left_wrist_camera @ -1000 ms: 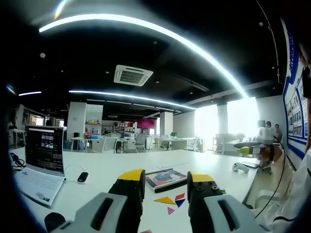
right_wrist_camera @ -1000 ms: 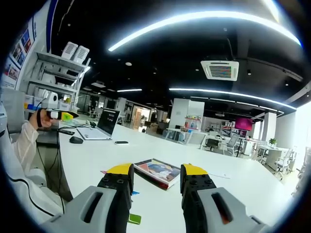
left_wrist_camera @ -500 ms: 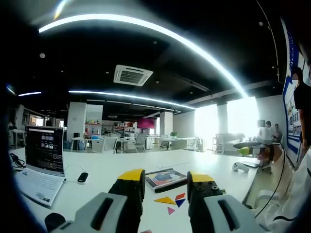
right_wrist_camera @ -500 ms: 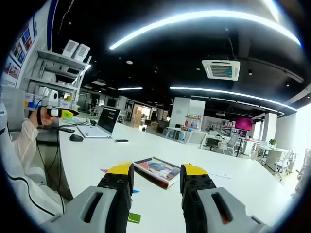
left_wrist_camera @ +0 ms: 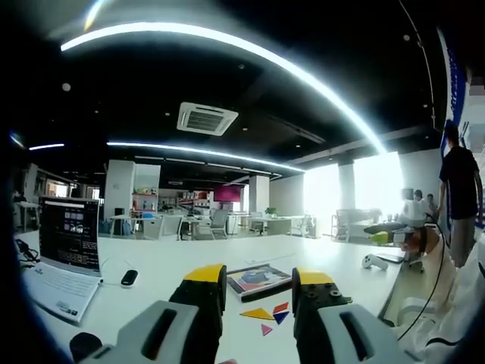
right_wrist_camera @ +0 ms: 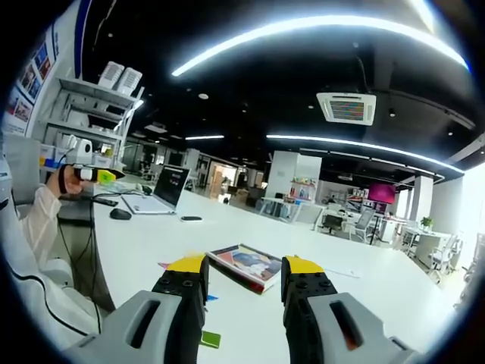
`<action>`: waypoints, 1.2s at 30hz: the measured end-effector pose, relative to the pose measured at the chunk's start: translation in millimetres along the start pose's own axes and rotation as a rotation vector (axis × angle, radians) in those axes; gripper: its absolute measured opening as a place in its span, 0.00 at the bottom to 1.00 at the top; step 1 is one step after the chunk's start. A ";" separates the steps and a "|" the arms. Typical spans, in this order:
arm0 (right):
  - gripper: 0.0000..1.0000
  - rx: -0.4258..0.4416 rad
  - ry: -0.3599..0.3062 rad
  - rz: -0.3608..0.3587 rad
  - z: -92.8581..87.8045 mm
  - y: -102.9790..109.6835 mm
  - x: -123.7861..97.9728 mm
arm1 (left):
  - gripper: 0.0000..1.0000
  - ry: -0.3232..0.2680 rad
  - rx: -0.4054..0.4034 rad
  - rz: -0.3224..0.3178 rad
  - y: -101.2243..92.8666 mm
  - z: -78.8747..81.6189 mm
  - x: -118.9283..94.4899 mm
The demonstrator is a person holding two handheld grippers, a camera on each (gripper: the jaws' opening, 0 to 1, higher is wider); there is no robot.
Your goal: Pick up the tangram pieces one by one and place each piece onto its matching region on the pattern sheet, fitting the shapes together until the outline on the sheet is completely filled by the tangram pieces
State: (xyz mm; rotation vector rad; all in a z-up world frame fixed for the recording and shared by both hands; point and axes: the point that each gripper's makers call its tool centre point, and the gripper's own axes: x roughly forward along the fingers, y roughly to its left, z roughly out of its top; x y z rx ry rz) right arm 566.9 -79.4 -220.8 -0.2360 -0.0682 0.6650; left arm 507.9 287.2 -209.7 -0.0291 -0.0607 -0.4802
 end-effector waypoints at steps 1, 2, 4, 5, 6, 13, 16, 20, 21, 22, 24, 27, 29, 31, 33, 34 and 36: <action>0.40 -0.004 0.002 -0.001 -0.3 0.0 -0.1 | 0.36 0.004 0.003 0.001 0.2 -0.8 0.5; 0.40 -0.004 0.002 -0.002 -0.3 -0.1 -0.1 | 0.36 0.005 0.003 -0.001 0.0 -1.0 0.6; 0.40 -0.001 -0.003 -0.001 0.9 0.1 0.1 | 0.36 0.002 0.002 -0.001 -0.5 -0.3 0.3; 0.40 -0.002 0.000 0.002 0.1 0.9 0.3 | 0.36 0.001 0.001 -0.001 -0.7 -0.2 0.1; 0.40 -0.002 0.003 0.005 -0.6 1.6 0.5 | 0.36 0.001 0.001 -0.001 -1.0 -0.1 -0.2; 0.40 -0.005 0.006 0.002 -1.0 1.7 0.4 | 0.36 0.003 0.002 0.001 -0.1 -0.8 -0.5; 0.40 -0.003 0.003 0.000 -0.2 1.1 0.5 | 0.36 0.001 0.001 -0.002 -0.4 -0.4 -0.7; 0.40 -0.003 0.009 0.001 -2.1 1.5 1.1 | 0.36 0.006 0.004 -0.002 -0.8 -1.7 0.2; 0.40 -0.002 0.006 -0.004 -1.4 0.5 1.1 | 0.36 0.006 0.005 -0.007 -2.3 -1.4 0.4; 0.39 0.000 0.001 -0.008 -0.4 -0.3 1.1 | 0.36 0.005 0.007 -0.011 -3.8 -1.2 0.6; 0.39 0.008 -0.007 -0.014 1.1 -2.6 -0.1 | 0.36 0.005 0.007 -0.014 -4.7 -0.9 0.9; 0.39 0.021 -0.020 -0.033 3.6 -7.7 -2.0 | 0.36 0.010 0.012 -0.017 -4.6 -1.9 1.5; 0.39 0.068 -0.048 -0.031 8.3 -8.1 -2.4 | 0.36 0.008 0.009 -0.013 -3.4 -1.9 1.2; 0.39 0.087 -0.045 -0.026 7.9 -7.8 -2.5 | 0.36 0.013 0.009 -0.011 -2.3 -2.9 1.3; 0.39 0.088 -0.044 -0.020 7.8 -5.6 -1.7 | 0.36 0.011 0.010 -0.014 -2.9 -2.1 1.1; 0.39 0.088 -0.045 -0.019 7.9 -5.2 -1.5 | 0.36 0.006 0.009 -0.016 -3.5 -0.8 0.5; 0.39 0.095 -0.038 -0.006 7.1 -1.7 -0.4 | 0.36 0.002 0.007 -0.016 -3.5 -0.1 0.0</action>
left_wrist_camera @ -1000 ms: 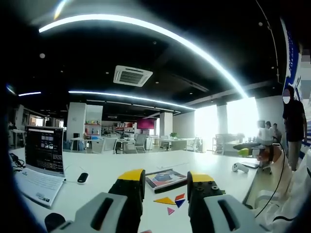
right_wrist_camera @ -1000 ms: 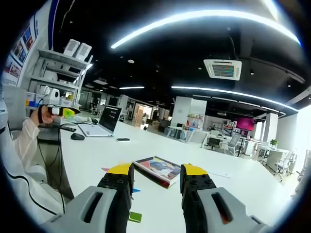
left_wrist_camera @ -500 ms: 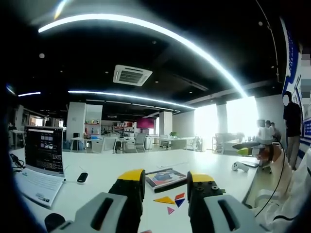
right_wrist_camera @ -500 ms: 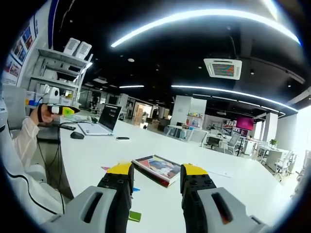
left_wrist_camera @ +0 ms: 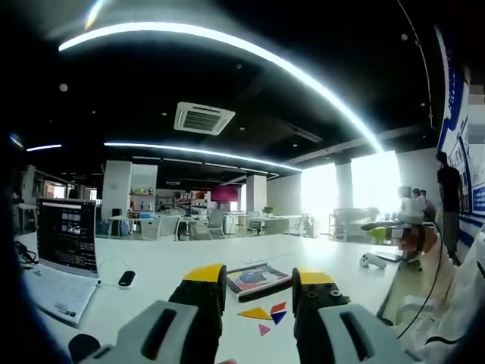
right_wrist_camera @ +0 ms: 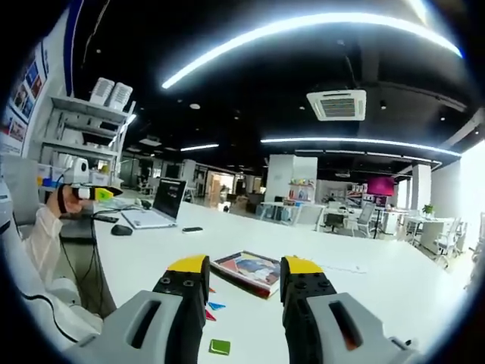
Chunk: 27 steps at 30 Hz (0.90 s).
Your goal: Pick up the tangram pieces one by one and place each piece onto its matching region on the pattern sheet, fitting the shapes together until the outline on the sheet is completely filled by the tangram pieces
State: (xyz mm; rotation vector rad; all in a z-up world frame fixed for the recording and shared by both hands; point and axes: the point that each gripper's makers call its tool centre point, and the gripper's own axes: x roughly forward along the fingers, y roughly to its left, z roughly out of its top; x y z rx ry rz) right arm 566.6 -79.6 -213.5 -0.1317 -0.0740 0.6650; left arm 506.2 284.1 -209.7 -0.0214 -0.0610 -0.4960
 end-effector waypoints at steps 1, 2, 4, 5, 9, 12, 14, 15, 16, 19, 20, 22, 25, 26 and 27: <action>0.39 -0.001 0.002 0.003 -0.5 0.8 0.3 | 0.36 0.002 0.002 0.001 0.4 -0.3 0.0; 0.39 -0.005 0.004 0.003 -1.0 1.1 0.9 | 0.36 0.003 0.002 0.001 0.7 -0.6 0.2; 0.39 -0.014 0.009 0.006 -0.9 2.1 2.7 | 0.36 0.005 0.000 0.000 0.6 -1.5 0.8; 0.39 -0.018 0.010 0.009 -0.6 2.5 3.6 | 0.36 0.006 -0.001 0.001 0.8 -2.2 1.3; 0.39 -0.043 0.041 0.020 -5.7 3.5 8.1 | 0.36 0.010 0.002 -0.008 -1.3 -1.9 2.1; 0.38 -0.062 0.074 0.028 -8.4 1.7 13.2 | 0.36 -0.014 -0.013 -0.025 -3.8 3.6 -1.4; 0.38 -0.083 0.098 0.032 -9.1 0.9 17.7 | 0.36 -0.017 -0.015 -0.021 -2.7 4.3 -1.9; 0.38 -0.095 0.104 0.037 -8.6 1.8 20.1 | 0.36 -0.016 -0.014 -0.019 -2.2 4.3 -2.6; 0.38 -0.103 0.109 0.044 -8.1 3.3 22.8 | 0.36 -0.018 -0.014 -0.017 -1.6 4.6 -3.8; 0.38 -0.129 0.135 0.066 -8.4 7.8 34.0 | 0.36 -0.022 -0.018 -0.013 -0.3 4.9 -5.0; 0.38 -0.139 0.139 0.069 -7.8 8.9 37.3 | 0.36 -0.022 -0.018 -0.009 0.7 5.0 -5.3; 0.38 -0.151 0.139 0.072 -4.5 10.8 43.3 | 0.36 -0.022 -0.016 -0.006 1.7 5.3 -6.3; 0.37 -0.155 0.138 0.082 0.6 13.3 52.2 | 0.36 -0.024 -0.020 -0.002 3.5 5.2 -7.4; 0.37 -0.162 0.139 0.084 2.2 14.2 55.6 | 0.36 -0.022 -0.018 0.002 4.7 4.7 -7.4; 0.37 -0.168 0.142 0.088 3.7 15.7 59.0 | 0.36 -0.021 -0.018 0.003 5.5 4.5 -7.4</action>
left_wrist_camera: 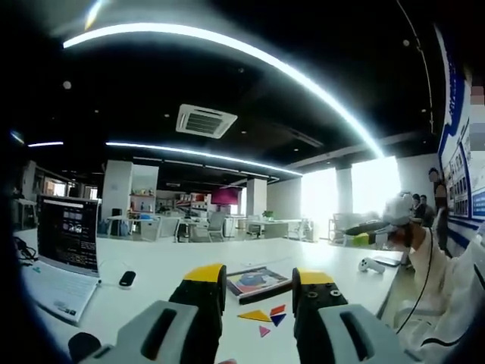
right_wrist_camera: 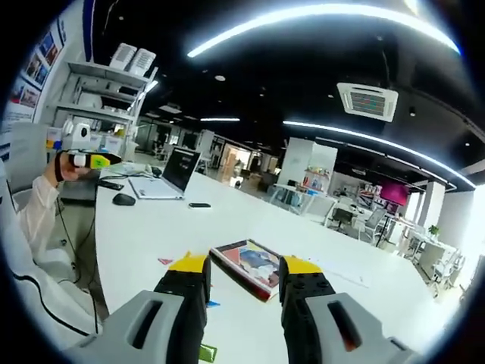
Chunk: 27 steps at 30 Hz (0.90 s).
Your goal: Pick up the tangram pieces one by one and place each piece onto its matching region on the pattern sheet, fitting the shapes together until the outline on the sheet is completely filled by the tangram pieces
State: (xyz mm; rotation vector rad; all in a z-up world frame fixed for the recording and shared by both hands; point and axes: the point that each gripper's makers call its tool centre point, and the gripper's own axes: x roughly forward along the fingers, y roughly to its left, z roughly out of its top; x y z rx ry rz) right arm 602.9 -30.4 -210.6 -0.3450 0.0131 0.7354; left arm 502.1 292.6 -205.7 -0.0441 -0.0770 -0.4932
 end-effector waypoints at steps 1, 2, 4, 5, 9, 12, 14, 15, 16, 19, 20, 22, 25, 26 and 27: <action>0.36 -0.003 0.003 0.008 1.9 1.5 3.4 | 0.36 0.001 0.000 0.001 0.4 -0.1 -0.2; 0.36 -0.005 0.006 0.019 3.7 3.7 7.1 | 0.36 -0.001 0.000 0.003 1.1 -0.2 -0.7; 0.35 -0.006 0.019 0.042 5.8 8.7 15.4 | 0.36 0.001 -0.003 0.005 3.0 -1.1 -1.1; 0.35 -0.012 0.028 0.054 6.1 11.5 19.9 | 0.36 0.002 -0.002 0.010 4.2 -1.1 -1.3; 0.35 -0.031 0.062 0.105 6.1 24.2 38.4 | 0.36 -0.004 0.001 0.021 8.6 1.0 -4.8; 0.35 -0.062 0.097 0.146 4.3 36.4 53.7 | 0.36 -0.005 0.003 0.028 11.2 1.7 -5.9; 0.35 -0.072 0.113 0.167 3.8 42.8 62.1 | 0.36 -0.010 0.002 0.031 12.7 2.6 -7.4; 0.35 -0.077 0.119 0.175 3.7 45.7 66.3 | 0.36 -0.013 0.000 0.032 13.4 2.8 -8.0; 0.35 -0.081 0.127 0.183 3.1 48.3 70.3 | 0.36 -0.013 -0.002 0.033 14.3 2.7 -8.1; 0.35 -0.103 0.147 0.203 1.0 56.1 79.8 | 0.36 -0.013 0.001 0.038 16.4 3.6 -9.1; 0.35 -0.108 0.148 0.213 1.1 59.3 82.9 | 0.36 -0.017 0.001 0.040 16.9 4.4 -10.1; 0.35 -0.116 0.152 0.226 0.0 64.9 89.6 | 0.36 -0.019 0.000 0.042 17.5 4.7 -10.8; 0.35 -0.144 0.163 0.234 -4.2 71.7 101.2 | 0.36 -0.022 0.004 0.046 18.0 6.5 -12.5; 0.36 -0.153 0.171 0.241 -7.0 75.2 106.5 | 0.36 -0.025 0.004 0.046 17.8 7.2 -13.1; 0.36 -0.159 0.178 0.248 -9.6 78.1 110.5 | 0.36 -0.028 0.004 0.047 17.4 8.0 -14.0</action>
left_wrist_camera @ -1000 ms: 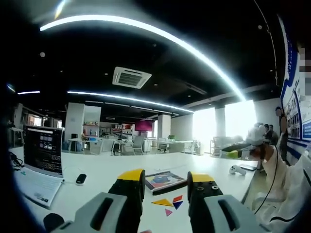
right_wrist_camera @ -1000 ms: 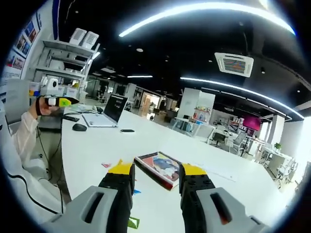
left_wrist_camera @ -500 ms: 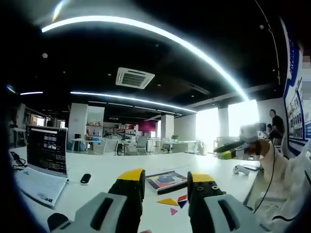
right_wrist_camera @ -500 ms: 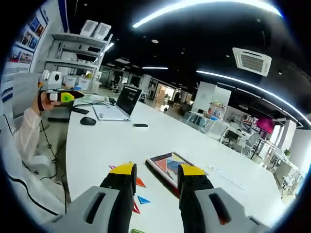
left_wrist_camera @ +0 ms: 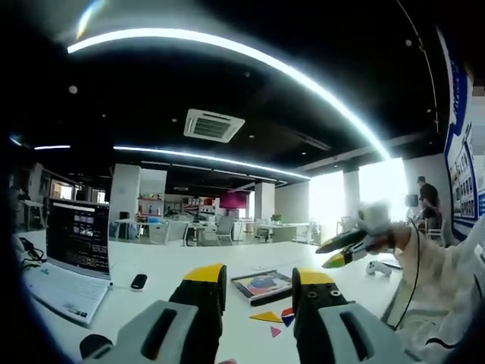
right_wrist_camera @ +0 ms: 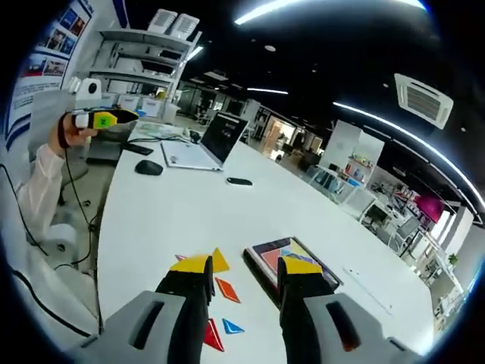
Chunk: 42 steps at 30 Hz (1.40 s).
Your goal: Pick up the tangram pieces one by one and place each piece onto its matching region on the pattern sheet, fitting the shapes together until the outline on the sheet is completely filled by the tangram pieces
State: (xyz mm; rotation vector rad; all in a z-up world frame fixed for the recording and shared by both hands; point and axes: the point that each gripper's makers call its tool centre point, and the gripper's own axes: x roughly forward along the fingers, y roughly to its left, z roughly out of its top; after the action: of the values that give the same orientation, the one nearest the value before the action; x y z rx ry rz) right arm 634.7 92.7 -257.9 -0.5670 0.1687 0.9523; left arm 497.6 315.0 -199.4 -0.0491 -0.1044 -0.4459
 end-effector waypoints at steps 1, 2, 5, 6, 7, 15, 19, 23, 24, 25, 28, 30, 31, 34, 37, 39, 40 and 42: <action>0.36 -0.008 0.011 0.011 -2.1 2.5 5.2 | 0.36 -0.001 0.002 -0.001 -0.5 0.6 -0.5; 0.36 -0.014 0.025 0.023 -4.8 5.1 10.4 | 0.36 -0.002 0.005 -0.001 -0.8 1.2 -1.0; 0.36 -0.020 0.054 0.052 -10.3 11.3 24.3 | 0.36 -0.010 0.006 -0.002 -0.5 3.8 -3.4; 0.36 -0.021 0.063 0.061 -12.3 13.4 28.1 | 0.36 -0.010 0.008 0.000 0.3 3.8 -4.0; 0.36 -0.023 0.073 0.068 -14.0 14.7 30.7 | 0.36 -0.007 0.012 0.002 1.3 3.5 -4.6; 0.37 -0.067 0.163 0.121 -31.1 26.2 53.3 | 0.36 -0.009 0.018 0.019 7.1 5.6 -8.9; 0.38 -0.068 0.180 0.142 -37.0 27.5 56.0 | 0.36 -0.010 0.016 0.024 8.6 5.8 -10.4; 0.37 -0.072 0.223 0.177 -55.3 31.0 51.0 | 0.36 -0.014 0.011 0.028 11.1 6.7 -11.4; 0.37 -0.073 0.241 0.198 -61.0 33.1 49.2 | 0.35 -0.015 0.010 0.028 11.3 6.7 -11.4; 0.37 -0.074 0.262 0.239 -68.0 38.0 46.6 | 0.35 -0.015 0.009 0.028 11.4 6.5 -11.3; 0.38 -0.087 0.309 0.335 -81.7 47.3 40.1 | 0.35 -0.012 0.011 0.024 9.9 6.0 -10.1; 0.38 -0.081 0.319 0.341 -85.5 44.5 39.9 | 0.35 -0.014 0.013 0.021 8.0 6.7 -10.1; 0.38 -0.072 0.340 0.353 -89.8 44.5 38.3 | 0.35 -0.014 0.013 0.020 7.3 6.7 -10.0; 0.38 -0.042 0.401 0.378 -100.6 45.2 33.5 | 0.35 -0.011 0.015 0.017 6.5 6.2 -9.1; 0.38 -0.086 0.431 0.420 -107.9 50.4 26.6 | 0.35 -0.009 0.014 0.018 7.2 4.9 -8.4; 0.38 -0.122 0.473 0.450 -116.1 55.0 20.2 | 0.35 -0.006 0.015 0.017 7.1 3.6 -7.6; 0.37 -0.139 0.487 0.453 -119.3 56.0 19.0 | 0.35 -0.004 0.014 0.014 6.9 3.0 -7.3; 0.37 -0.168 0.516 0.465 -126.9 59.3 17.1 | 0.35 -0.006 0.014 0.014 7.1 3.3 -7.4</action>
State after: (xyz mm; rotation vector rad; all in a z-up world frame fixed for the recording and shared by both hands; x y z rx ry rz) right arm 610.3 64.6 -394.0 -0.9485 0.7111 1.2607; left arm 493.8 324.8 -197.1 -0.0371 -0.1127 -0.4305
